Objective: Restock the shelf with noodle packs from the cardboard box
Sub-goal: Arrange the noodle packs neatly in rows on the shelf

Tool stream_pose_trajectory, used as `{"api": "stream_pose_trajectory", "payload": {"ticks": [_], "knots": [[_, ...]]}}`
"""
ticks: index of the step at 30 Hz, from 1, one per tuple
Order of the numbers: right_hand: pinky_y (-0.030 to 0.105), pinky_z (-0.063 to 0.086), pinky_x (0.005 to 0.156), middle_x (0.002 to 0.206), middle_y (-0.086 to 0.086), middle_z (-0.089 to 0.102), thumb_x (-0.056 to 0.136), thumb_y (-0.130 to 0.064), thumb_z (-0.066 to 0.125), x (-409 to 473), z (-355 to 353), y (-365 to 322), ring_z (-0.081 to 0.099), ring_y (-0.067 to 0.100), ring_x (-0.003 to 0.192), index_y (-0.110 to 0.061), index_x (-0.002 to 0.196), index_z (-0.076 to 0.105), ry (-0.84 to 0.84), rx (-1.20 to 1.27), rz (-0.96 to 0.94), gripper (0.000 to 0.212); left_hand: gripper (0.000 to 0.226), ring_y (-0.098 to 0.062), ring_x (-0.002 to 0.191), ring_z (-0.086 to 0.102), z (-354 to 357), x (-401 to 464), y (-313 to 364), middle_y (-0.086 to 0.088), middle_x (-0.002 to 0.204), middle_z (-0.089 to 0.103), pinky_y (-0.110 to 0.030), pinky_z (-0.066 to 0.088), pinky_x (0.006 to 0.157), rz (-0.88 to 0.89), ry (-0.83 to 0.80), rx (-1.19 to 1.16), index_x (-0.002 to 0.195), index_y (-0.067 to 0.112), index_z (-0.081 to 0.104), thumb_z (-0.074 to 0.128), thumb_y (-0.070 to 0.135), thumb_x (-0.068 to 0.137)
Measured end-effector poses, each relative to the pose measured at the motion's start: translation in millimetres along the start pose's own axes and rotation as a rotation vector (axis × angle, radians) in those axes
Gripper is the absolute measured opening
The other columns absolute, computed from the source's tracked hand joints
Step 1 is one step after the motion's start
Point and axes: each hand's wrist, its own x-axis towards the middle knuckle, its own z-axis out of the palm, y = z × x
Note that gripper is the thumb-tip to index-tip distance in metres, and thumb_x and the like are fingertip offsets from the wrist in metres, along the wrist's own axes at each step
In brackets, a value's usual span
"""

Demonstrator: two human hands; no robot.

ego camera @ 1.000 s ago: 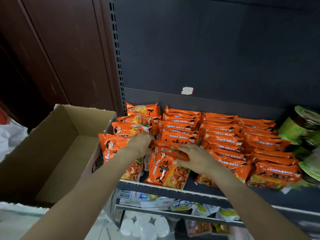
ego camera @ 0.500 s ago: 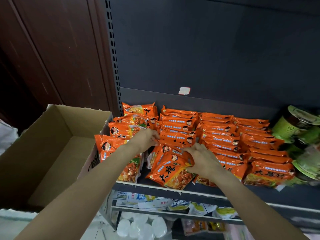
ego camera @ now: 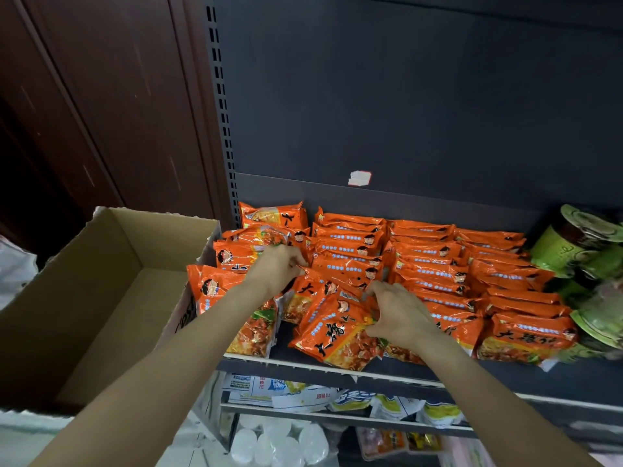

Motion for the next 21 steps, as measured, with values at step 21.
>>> {"api": "stream_pose_trajectory", "payload": {"ticks": [21], "knots": [[0.037, 0.037, 0.099, 0.124, -0.003, 0.05, 0.076, -0.05, 0.07, 5, 7, -1, 0.044, 0.017, 0.118, -0.025, 0.128, 0.044, 0.064, 0.023, 0.086, 0.063, 0.061, -0.014, 0.117, 0.03, 25, -28, 5, 0.003, 0.124, 0.037, -0.027, 0.027, 0.105, 0.24, -0.107, 0.233, 0.14, 0.018, 0.043, 0.056, 0.046, 0.088]]}}
